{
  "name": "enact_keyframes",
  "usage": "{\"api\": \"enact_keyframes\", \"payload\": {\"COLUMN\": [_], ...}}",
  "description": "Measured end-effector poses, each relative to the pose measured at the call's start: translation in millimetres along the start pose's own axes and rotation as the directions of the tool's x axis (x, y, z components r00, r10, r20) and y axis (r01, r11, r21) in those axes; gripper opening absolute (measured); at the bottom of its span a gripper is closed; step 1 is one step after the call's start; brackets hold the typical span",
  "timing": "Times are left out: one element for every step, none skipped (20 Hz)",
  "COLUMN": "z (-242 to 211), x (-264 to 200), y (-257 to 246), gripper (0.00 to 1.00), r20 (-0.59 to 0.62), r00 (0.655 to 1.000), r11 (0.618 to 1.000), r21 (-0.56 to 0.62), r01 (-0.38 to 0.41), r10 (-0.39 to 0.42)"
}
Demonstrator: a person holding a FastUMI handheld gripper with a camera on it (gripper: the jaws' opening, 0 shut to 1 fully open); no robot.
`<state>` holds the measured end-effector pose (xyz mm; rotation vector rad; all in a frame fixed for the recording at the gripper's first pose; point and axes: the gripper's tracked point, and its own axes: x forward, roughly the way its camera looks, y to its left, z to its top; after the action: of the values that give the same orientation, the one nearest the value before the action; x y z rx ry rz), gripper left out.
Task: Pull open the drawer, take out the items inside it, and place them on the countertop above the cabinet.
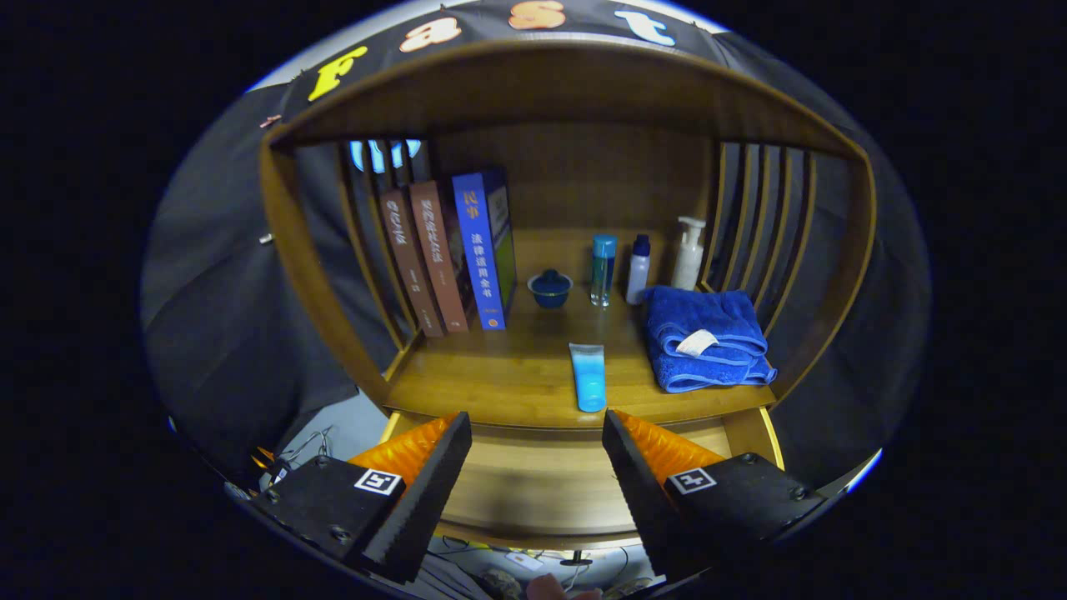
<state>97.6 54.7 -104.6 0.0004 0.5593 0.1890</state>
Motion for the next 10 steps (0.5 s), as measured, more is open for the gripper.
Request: {"api": "enact_keyframes", "payload": {"z": [-2,-9,-18,-31,-44,-59,-76,-93,-113,-134], "x": [-10,-22,-34,-46,-57,-65,-72,-75,-77,-78], "y": [1,0,0,1,6,7,7,5,3,4], "gripper": [1.0,1.0,1.0,1.0,1.0,1.0,1.0,1.0,1.0,1.0], "r20": [0.057,0.102,0.135,0.161,0.188,0.216,0.241,0.268,0.28,0.284], "r00": [0.998,0.995,0.991,0.987,0.982,0.976,0.97,0.963,0.96,0.958], "r11": [1.0,0.999,0.999,0.999,0.999,0.999,0.999,0.998,0.996,0.995], "r21": [-0.013,-0.036,-0.049,-0.047,-0.041,-0.035,-0.039,-0.052,-0.069,-0.078], "r01": [0.0,0.009,0.013,0.016,0.014,0.016,0.022,0.035,0.053,0.055], "r10": [0.0,-0.005,-0.006,-0.008,-0.006,-0.008,-0.012,-0.02,-0.031,-0.031]}}
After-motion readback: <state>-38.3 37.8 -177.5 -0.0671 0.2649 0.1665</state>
